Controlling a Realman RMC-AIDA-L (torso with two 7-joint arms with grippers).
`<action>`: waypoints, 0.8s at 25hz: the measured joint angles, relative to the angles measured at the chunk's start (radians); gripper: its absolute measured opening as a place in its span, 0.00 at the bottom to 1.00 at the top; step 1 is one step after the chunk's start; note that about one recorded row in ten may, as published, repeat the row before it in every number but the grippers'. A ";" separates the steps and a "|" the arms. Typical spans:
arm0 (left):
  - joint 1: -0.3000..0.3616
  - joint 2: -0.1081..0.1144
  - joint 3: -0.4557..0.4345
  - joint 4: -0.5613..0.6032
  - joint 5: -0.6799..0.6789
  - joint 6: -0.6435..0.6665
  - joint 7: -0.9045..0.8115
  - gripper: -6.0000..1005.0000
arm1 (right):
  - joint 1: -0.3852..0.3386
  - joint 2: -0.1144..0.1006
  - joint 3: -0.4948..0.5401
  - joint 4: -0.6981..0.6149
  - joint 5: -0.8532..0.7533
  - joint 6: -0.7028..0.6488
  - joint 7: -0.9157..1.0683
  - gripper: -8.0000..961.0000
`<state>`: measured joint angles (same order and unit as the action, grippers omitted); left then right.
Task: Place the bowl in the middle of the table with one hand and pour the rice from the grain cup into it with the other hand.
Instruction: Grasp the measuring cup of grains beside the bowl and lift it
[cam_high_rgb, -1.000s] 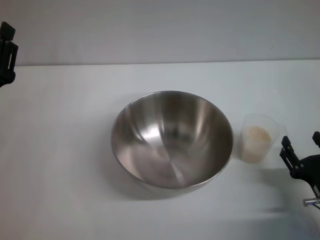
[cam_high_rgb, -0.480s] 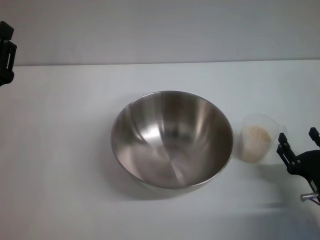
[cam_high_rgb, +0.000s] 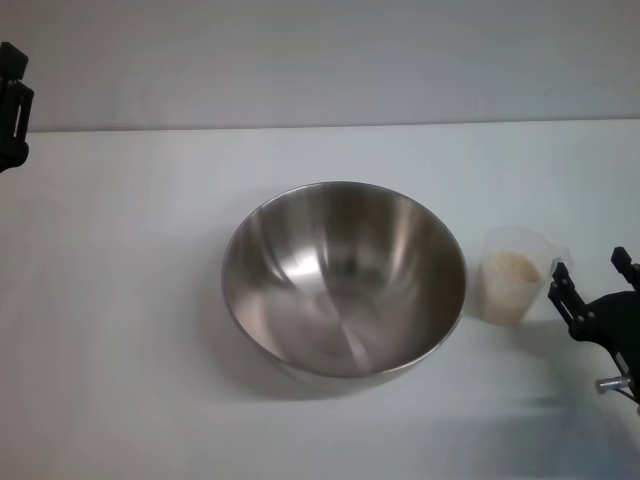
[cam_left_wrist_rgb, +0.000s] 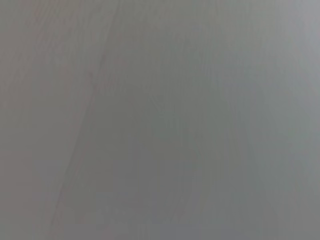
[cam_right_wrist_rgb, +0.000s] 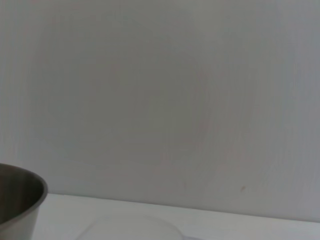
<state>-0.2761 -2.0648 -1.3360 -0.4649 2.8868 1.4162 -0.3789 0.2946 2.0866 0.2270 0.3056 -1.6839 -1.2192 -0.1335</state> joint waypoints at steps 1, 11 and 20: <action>0.000 0.000 0.000 0.000 0.000 0.000 0.000 0.49 | 0.002 0.000 0.000 -0.001 0.000 0.000 0.000 0.76; -0.001 0.001 0.000 0.000 -0.003 0.000 0.000 0.49 | 0.013 -0.001 0.009 -0.012 0.001 0.001 0.000 0.76; -0.002 0.002 0.000 -0.001 -0.002 0.005 0.000 0.49 | 0.027 -0.001 0.009 -0.014 0.001 0.035 0.000 0.76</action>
<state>-0.2777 -2.0632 -1.3360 -0.4660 2.8847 1.4215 -0.3789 0.3213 2.0854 0.2356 0.2914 -1.6827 -1.1844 -0.1334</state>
